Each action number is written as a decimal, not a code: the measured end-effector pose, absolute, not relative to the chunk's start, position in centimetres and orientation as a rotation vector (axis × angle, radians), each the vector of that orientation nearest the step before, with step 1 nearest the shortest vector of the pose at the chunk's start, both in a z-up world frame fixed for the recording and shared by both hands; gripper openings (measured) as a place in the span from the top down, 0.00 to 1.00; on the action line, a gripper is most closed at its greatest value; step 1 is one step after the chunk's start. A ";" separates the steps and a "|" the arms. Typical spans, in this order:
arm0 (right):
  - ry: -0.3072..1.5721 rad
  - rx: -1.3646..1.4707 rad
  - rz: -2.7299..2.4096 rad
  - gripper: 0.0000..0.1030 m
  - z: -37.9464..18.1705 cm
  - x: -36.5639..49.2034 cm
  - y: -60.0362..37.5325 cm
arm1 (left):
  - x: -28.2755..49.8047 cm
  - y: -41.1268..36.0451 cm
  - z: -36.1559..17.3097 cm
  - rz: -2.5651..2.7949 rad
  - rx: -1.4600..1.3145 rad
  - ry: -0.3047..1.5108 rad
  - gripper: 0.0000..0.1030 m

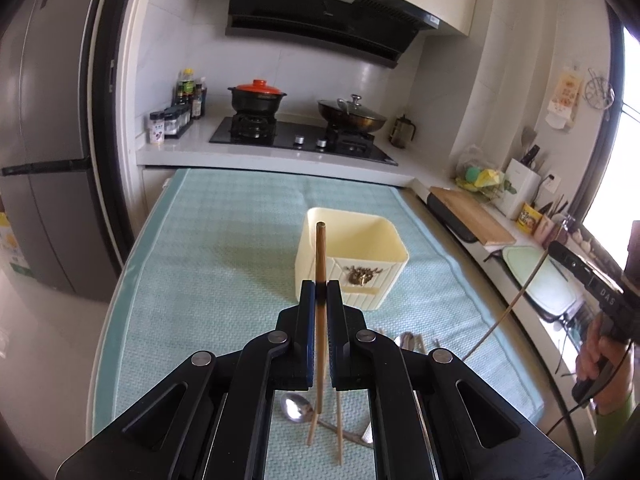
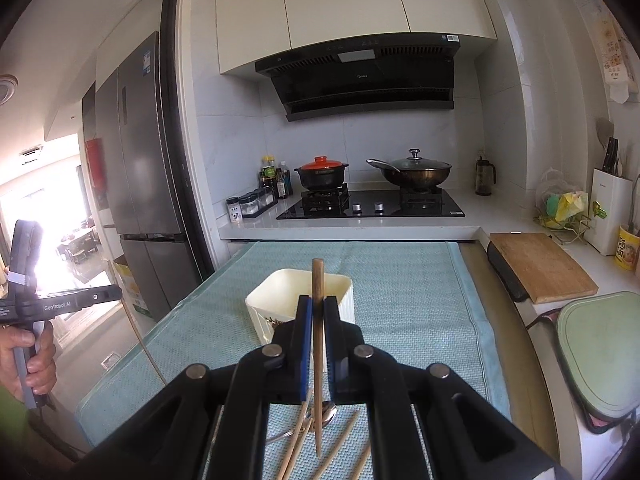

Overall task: Organize utensils
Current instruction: 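Carry the chopsticks over the cream box and open both grippers to drop them in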

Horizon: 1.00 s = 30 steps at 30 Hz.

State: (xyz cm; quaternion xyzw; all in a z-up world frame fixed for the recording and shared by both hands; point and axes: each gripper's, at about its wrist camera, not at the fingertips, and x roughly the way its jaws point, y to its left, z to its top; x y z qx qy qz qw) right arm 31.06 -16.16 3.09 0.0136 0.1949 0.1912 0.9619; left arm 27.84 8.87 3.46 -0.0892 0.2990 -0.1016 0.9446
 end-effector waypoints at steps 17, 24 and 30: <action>0.328 0.014 0.408 0.94 10.6 38.7 -12.0 | 38.6 7.0 12.2 -0.276 -0.204 0.538 0.97; 0.294 -0.011 0.405 0.94 11.2 43.9 -9.4 | 44.4 4.8 12.1 -0.227 -0.158 0.539 0.97; 0.400 -0.039 0.432 0.94 6.6 49.4 -6.7 | 48.9 2.4 7.7 -0.210 -0.127 0.624 0.97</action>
